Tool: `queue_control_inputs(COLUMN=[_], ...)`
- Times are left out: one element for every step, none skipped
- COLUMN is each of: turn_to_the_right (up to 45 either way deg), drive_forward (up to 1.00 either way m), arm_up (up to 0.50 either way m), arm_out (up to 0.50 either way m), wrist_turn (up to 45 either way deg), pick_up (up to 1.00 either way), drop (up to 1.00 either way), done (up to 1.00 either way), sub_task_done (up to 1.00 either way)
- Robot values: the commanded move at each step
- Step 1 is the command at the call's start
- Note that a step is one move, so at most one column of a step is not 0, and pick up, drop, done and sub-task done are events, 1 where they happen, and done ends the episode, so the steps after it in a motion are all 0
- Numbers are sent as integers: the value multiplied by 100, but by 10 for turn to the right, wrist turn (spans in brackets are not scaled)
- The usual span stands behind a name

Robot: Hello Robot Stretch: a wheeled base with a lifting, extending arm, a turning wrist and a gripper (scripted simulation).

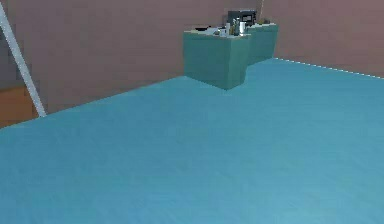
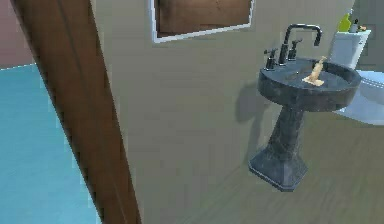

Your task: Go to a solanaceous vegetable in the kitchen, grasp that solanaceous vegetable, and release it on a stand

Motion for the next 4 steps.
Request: queue_control_inputs(turn_to_the_right=[180, 0, -120, 0], drive_forward=[0, 35, 0, 100], arm_up=[0, 0, 0, 0], arm_out=[0, 0, 0, 0], wrist_turn=[0, 0, 0, 0], pick_up=[0, 0, 0, 0], drop=[0, 0, 0, 0], done=[0, 0, 0, 0], sub_task_done=[0, 0, 0, 0])
